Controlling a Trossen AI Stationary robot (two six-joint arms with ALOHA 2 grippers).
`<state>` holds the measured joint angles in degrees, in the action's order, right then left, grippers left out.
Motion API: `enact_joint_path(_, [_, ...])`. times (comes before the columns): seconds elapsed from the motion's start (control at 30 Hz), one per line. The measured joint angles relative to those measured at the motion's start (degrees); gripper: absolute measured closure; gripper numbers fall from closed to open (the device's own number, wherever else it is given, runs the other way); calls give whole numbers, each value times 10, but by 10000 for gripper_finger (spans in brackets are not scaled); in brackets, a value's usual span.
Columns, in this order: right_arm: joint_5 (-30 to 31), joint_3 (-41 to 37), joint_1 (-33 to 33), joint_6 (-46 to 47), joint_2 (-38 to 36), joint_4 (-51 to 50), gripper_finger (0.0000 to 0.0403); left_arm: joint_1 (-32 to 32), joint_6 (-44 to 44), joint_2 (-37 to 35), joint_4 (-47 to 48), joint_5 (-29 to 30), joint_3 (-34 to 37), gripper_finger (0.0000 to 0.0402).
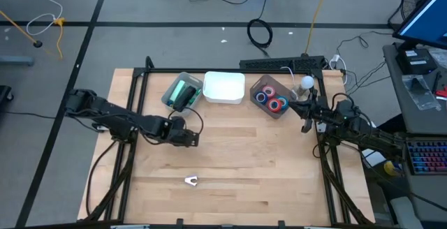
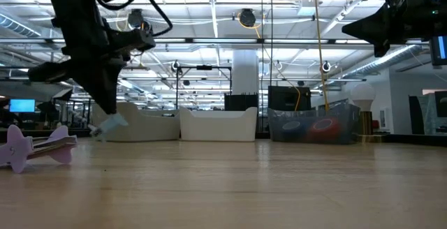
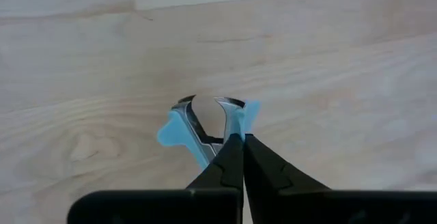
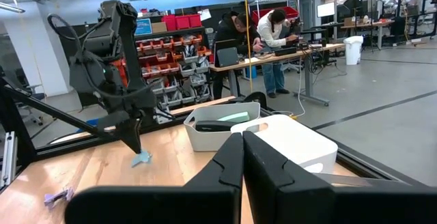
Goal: Pick and place Stapler, Stapler remover, tape
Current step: Put the blue staple remover into the white bin
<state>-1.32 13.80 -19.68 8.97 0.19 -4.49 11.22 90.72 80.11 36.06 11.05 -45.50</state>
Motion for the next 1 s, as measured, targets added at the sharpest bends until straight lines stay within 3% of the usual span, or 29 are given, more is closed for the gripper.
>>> enact_joint_path(0.17, [0,0,0,0,0,0,403,0,-22,-36,-39,17,0,401])
enact_joint_path(0.43, [0,0,0,0,0,0,403,-11,-104,-81,-170,92,0,401])
enact_joint_path(0.83, [0,0,0,0,0,0,403,-74,-337,-90,-475,114,0,401])
enact_joint_path(1.0, [0,0,0,0,0,0,403,-111,-409,-90,-529,126,0,401])
